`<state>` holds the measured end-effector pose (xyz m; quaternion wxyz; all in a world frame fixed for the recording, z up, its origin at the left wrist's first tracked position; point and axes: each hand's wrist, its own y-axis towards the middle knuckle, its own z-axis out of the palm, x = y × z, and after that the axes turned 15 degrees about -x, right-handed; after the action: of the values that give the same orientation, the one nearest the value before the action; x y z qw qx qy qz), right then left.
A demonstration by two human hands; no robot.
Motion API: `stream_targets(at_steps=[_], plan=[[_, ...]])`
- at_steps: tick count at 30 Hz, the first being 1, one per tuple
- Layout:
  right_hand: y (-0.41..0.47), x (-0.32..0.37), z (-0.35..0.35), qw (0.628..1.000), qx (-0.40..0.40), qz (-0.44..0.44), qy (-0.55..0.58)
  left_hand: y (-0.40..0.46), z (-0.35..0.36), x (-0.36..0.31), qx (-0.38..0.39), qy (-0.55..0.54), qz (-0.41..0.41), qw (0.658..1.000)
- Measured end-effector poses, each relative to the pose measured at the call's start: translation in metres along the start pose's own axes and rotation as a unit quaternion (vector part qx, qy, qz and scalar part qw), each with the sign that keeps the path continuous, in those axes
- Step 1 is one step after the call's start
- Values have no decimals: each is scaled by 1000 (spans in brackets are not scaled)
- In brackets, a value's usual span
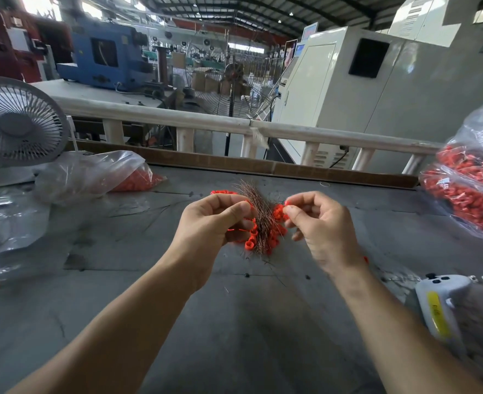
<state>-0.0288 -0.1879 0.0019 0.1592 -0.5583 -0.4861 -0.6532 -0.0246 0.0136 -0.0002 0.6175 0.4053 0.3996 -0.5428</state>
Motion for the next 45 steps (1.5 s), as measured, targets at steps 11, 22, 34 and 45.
stream_targets(at_steps=[11,22,34,45], plan=[[-25,25,15,989,96,-66,95,-3,3,-1,16,4,9,1000],[-27,29,15,988,61,-132,52,-6,6,-1,13,29,77,997],[-23,26,12,984,57,-165,26,-5,5,1,12,48,98,994],[-22,28,11,987,62,-143,41,-6,5,0,11,45,98,994]])
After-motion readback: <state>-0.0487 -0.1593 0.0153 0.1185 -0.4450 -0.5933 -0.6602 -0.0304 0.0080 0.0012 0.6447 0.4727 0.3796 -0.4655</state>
